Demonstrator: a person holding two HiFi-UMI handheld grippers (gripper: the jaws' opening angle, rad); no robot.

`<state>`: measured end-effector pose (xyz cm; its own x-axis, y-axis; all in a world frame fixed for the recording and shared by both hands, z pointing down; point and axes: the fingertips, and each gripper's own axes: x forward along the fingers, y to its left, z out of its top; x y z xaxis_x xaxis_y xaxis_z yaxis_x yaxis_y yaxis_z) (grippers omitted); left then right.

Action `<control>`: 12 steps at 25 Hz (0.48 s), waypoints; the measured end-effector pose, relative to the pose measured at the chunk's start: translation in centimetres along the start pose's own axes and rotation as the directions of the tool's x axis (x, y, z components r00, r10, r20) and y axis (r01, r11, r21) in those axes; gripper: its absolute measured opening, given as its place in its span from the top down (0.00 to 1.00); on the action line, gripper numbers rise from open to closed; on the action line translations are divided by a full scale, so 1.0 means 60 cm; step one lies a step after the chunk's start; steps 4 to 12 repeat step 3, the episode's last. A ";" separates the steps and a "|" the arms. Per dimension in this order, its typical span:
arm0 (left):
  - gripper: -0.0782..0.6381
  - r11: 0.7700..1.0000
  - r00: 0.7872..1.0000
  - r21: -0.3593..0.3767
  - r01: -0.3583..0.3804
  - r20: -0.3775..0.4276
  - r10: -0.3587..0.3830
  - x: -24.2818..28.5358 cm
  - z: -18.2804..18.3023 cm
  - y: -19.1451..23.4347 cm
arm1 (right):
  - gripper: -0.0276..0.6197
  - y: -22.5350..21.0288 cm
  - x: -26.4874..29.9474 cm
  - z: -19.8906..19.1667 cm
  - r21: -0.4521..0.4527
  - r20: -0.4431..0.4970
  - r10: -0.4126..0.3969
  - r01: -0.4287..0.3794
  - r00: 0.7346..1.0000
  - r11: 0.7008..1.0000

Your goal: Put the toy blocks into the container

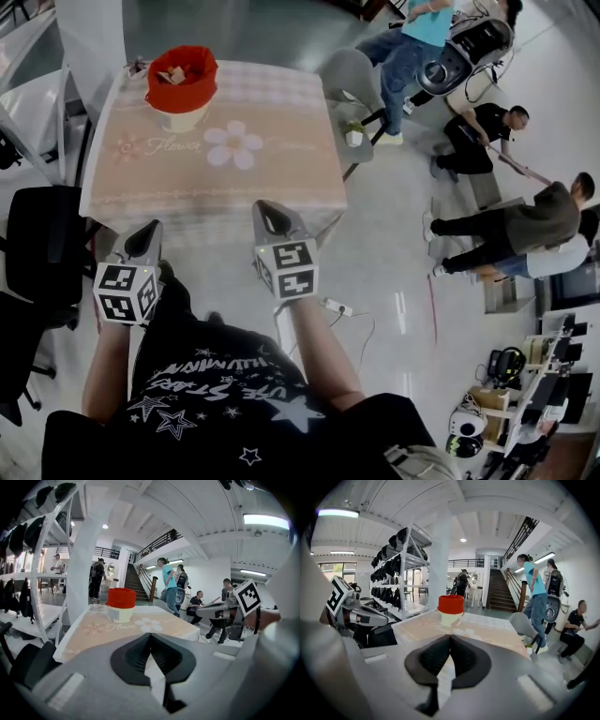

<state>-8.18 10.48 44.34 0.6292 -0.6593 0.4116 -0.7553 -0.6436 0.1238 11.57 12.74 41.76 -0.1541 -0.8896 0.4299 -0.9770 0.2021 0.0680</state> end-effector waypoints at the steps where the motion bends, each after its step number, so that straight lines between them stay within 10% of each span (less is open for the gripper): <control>1: 0.88 1.000 1.000 0.000 0.000 0.000 0.000 -0.003 -0.002 -0.001 | 0.95 0.001 -0.002 0.000 0.001 0.003 -0.001 0.001 1.000 1.000; 12: 0.88 1.000 1.000 -0.001 -0.001 -0.001 0.001 -0.010 -0.006 -0.003 | 0.95 0.004 -0.006 -0.001 0.001 0.009 -0.001 0.001 1.000 1.000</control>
